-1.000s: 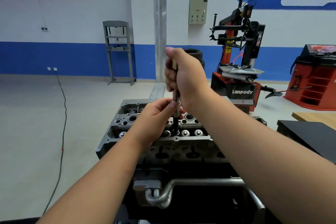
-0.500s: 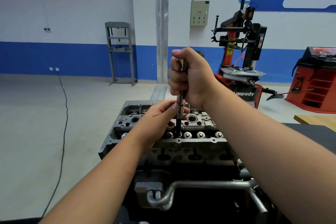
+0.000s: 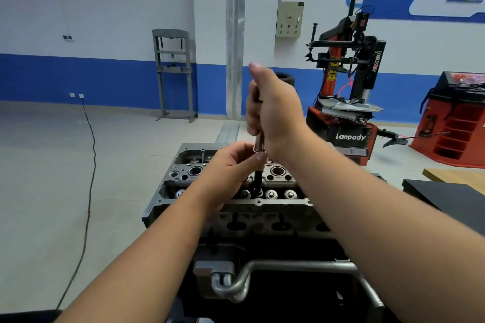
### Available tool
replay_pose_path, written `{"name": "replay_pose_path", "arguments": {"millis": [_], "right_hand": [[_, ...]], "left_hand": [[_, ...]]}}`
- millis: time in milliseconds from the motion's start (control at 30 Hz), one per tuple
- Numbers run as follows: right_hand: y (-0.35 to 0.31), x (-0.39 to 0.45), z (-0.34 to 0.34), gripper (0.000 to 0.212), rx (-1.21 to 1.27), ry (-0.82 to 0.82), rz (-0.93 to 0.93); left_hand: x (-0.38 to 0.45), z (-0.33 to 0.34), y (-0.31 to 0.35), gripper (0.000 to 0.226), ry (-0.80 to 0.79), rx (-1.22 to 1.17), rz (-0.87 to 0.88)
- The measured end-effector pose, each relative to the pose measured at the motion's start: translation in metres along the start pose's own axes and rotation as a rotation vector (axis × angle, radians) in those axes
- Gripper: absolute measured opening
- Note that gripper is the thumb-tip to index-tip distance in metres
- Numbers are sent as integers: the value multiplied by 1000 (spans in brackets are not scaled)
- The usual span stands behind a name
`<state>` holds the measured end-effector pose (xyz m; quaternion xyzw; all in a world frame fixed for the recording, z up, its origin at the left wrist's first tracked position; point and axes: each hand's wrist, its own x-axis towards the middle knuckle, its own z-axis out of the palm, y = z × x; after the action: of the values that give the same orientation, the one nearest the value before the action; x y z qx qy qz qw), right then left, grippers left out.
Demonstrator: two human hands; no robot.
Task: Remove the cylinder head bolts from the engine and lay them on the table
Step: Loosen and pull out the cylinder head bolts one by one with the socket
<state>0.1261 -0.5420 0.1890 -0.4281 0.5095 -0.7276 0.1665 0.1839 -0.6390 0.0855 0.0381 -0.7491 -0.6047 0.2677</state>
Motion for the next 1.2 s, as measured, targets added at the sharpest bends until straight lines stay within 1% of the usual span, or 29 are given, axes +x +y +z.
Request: {"name": "replay_pose_path", "arguments": {"millis": [33,67,100,167,300,367,433,500,533,567,633,700,733,833,867,900,1000,1067,1133,1200], "right_hand": [[-4,3,-5,37,22,-101,59],[-7,6,-10,36,43,-177,108],[-9,8,-14,35,71,-222,140],[-8,8,-17,33,116,-224,157],[-4,5,-13,31,127,-144,113],[-2,1,-9,32,123,-89,95],[-3,-4,-1,30,62,45,53],[-5,-8,5,25,-61,211,27],[-5,-9,7,22,-97,255,34],[-5,-10,9,23,-98,275,50],[-2,-10,12,35,-92,279,34],[-1,-7,12,43,-90,225,-11],[-2,-3,10,46,-82,142,2],[-13,7,-6,43,-4,-234,152],[-16,9,-13,40,37,-300,188],[-17,10,-18,38,75,-320,208],[-12,7,-18,37,101,-265,168],[-8,3,-10,37,109,-170,137],[-5,-3,-2,33,66,15,75],[-2,-9,7,23,-93,217,-50]], "left_hand": [[-1,-1,1,31,-18,3,-2],[-2,-1,2,30,-28,-8,-4],[-3,-1,4,32,-37,-29,-4],[-4,-1,5,37,-47,-48,-2],[-2,-2,-1,23,-16,-31,42],[-2,0,-3,19,1,-37,59],[-2,1,-3,18,5,-25,69],[-1,2,-2,21,-5,1,73],[0,3,-2,27,-9,13,78],[0,3,-2,32,-7,14,80],[0,4,-1,39,7,-1,79],[1,4,-2,36,30,-3,77],[1,3,-3,33,49,-6,78],[0,1,-4,27,62,-35,64],[0,0,-4,20,45,-25,58],[-2,0,-2,17,23,-18,49],[-2,-1,-1,28,-39,-24,36],[-3,-1,0,31,-32,-19,43],[-4,1,-1,23,2,-16,71],[-2,2,-2,15,38,12,79]]}}
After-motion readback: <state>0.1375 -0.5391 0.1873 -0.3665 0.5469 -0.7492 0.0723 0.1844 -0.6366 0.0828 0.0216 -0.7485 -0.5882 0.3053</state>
